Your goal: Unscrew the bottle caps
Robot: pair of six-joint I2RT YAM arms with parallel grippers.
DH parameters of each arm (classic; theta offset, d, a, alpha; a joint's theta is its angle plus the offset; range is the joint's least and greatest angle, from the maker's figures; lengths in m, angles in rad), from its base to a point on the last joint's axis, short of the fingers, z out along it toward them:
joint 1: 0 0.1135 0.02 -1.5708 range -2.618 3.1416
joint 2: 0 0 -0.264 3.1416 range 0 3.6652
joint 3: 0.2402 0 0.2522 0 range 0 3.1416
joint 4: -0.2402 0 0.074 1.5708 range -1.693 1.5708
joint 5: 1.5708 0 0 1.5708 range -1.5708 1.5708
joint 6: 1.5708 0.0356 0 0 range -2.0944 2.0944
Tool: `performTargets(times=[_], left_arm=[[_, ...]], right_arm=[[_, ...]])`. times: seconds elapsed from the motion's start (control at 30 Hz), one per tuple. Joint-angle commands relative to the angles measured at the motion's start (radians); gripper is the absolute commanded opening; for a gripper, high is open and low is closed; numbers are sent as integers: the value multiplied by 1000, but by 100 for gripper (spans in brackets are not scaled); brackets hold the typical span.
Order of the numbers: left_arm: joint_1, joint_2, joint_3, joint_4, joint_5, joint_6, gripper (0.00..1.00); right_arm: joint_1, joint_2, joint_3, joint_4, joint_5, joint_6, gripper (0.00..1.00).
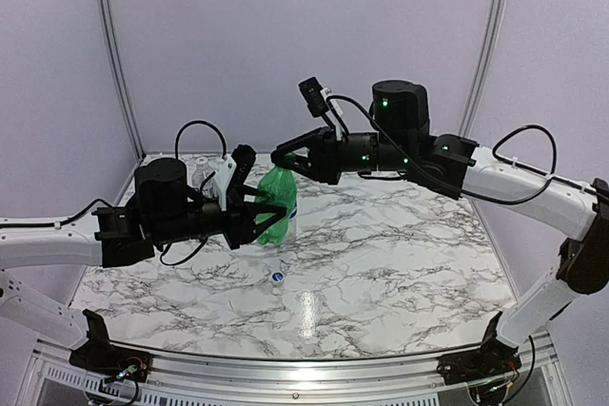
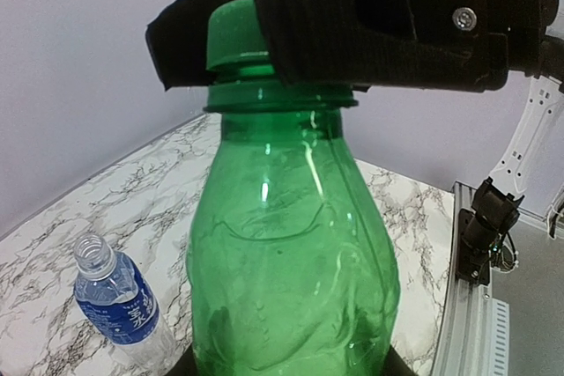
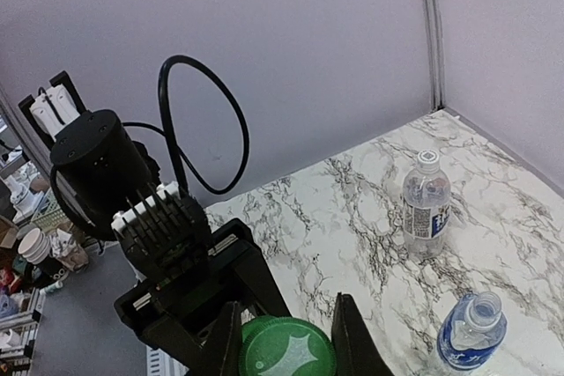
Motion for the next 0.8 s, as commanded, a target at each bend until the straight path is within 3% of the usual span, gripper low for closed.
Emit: performTargets(times=[0.0,0.23,0.4,0.63,0.77], left_arm=[[-2,-12,9,25,132,-2,5],[-2,-26,20,28,393,-8,5],[-2,-32,26,38,485,-28,5],[-2,-49,9,40,440,-19,5],[-2,-47,-1,39,331,-10,5]], right_arm=[[-4,-29,9,-15,-142,-155,0],[-15,-18,22,-66,-446,-361,0],[-25,-15,36,-109,-577,-468,0],[-61,-22,23,-72,-524,-386,9],[-74,-31,12,-44,-413,-297,28]])
